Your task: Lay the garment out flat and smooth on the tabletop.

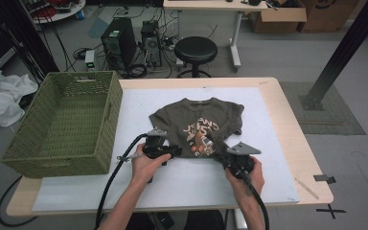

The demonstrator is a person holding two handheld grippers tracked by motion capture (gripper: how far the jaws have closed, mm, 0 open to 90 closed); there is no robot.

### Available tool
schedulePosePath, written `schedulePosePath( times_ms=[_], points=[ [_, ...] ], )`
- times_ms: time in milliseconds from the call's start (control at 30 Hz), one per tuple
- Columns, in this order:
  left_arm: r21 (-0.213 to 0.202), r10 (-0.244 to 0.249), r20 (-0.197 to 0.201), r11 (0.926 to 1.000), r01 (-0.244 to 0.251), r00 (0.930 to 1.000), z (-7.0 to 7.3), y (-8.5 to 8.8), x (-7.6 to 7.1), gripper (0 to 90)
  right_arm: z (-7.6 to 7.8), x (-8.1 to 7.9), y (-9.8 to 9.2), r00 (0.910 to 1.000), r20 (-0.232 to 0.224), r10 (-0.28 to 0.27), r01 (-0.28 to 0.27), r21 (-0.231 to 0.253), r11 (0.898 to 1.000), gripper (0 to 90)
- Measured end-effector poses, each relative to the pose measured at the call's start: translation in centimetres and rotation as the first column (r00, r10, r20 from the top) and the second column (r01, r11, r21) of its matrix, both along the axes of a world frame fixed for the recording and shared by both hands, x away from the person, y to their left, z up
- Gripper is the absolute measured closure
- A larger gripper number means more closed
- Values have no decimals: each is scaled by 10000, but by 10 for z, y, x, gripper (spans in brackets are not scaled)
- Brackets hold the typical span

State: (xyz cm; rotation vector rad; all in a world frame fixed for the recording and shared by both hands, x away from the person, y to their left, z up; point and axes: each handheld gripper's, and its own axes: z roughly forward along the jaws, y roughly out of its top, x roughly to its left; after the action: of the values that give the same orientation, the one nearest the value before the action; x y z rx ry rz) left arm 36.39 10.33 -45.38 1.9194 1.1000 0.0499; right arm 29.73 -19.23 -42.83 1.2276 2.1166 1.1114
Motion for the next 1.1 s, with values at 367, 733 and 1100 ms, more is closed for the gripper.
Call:
schedulePosePath(
  times_ms=[367, 733, 1100],
  points=[
    [55, 62, 15, 10000, -62, 10000, 0, 0, 0, 753, -12, 12, -93, 9573, -488, -2851, 2874, 496, 9565, 845],
    [506, -1111, 1450, 9932, 1048, 9832, 8, -6, -18, 597, 4, 0, -96, 9681, -14, -2507, 2501, 786, 9650, 666],
    [2538, -2077, 1839, 9543, 1577, 9607, 8, -22, -11, 751, -8, 1, -82, 9855, -358, -1661, 1682, 660, 9835, 626]
  ],
)
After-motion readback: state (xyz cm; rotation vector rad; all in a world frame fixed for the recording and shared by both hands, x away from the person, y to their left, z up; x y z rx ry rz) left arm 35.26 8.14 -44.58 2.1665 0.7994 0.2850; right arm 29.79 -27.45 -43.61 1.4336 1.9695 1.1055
